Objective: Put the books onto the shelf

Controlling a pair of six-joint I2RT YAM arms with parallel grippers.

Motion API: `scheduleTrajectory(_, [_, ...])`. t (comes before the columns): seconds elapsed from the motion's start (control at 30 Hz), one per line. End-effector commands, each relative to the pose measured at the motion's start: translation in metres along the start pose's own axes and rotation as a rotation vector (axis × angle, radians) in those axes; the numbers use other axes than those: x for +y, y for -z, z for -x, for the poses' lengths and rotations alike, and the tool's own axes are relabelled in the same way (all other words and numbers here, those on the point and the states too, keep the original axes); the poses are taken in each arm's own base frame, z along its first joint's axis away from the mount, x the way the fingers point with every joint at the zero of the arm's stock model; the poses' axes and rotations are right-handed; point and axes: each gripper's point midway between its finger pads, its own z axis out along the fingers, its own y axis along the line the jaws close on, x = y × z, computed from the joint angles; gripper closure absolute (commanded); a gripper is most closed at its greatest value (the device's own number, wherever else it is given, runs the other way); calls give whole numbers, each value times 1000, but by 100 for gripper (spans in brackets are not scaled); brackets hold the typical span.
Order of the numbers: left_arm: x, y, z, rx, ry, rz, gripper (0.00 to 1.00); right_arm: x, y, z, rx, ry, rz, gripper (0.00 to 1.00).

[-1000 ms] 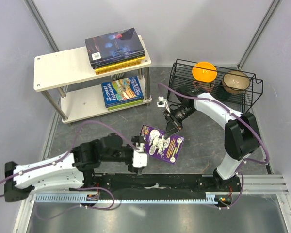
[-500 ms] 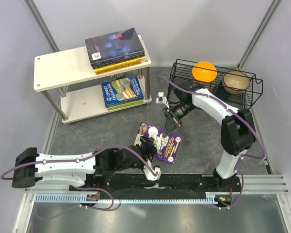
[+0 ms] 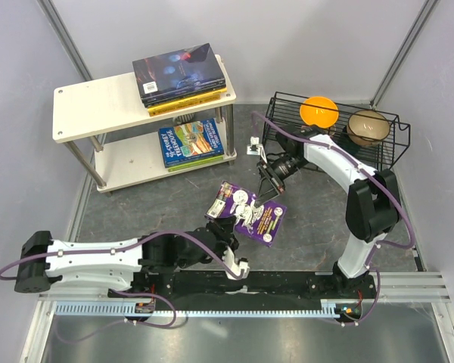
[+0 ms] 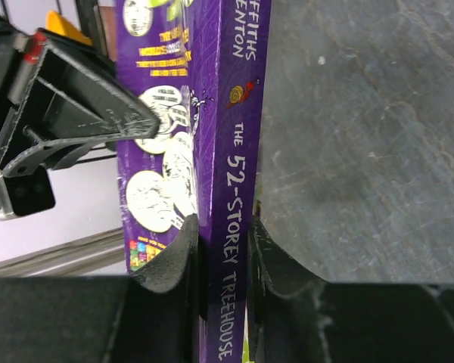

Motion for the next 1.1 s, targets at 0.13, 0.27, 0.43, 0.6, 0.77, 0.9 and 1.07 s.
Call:
scheduleTrajectory(0.13, [68,68,-47,213,184,255,99,3,34,43,-74,225,-278,17])
scheduleTrajectory(0.27, [85,99,-80,345,205,319,98,-9,72,70,-208,278,-433,2])
scheduleTrajectory(0.43, [107,115,-130,486,241,410,98,-17,91,65,-308,212,-405,2])
scheduleTrajectory(0.6, [141,111,-158,522,250,518,99,-24,91,53,-322,198,-404,2])
scheduleTrajectory(0.77, [165,104,-191,537,236,584,98,-26,96,48,-347,178,-385,2])
scheduleTrajectory(0.9, [176,85,-204,527,197,592,99,-27,98,47,-358,170,-374,2])
scheduleTrajectory(1.07, [170,46,-222,524,153,526,98,-28,101,45,-370,160,-362,2])
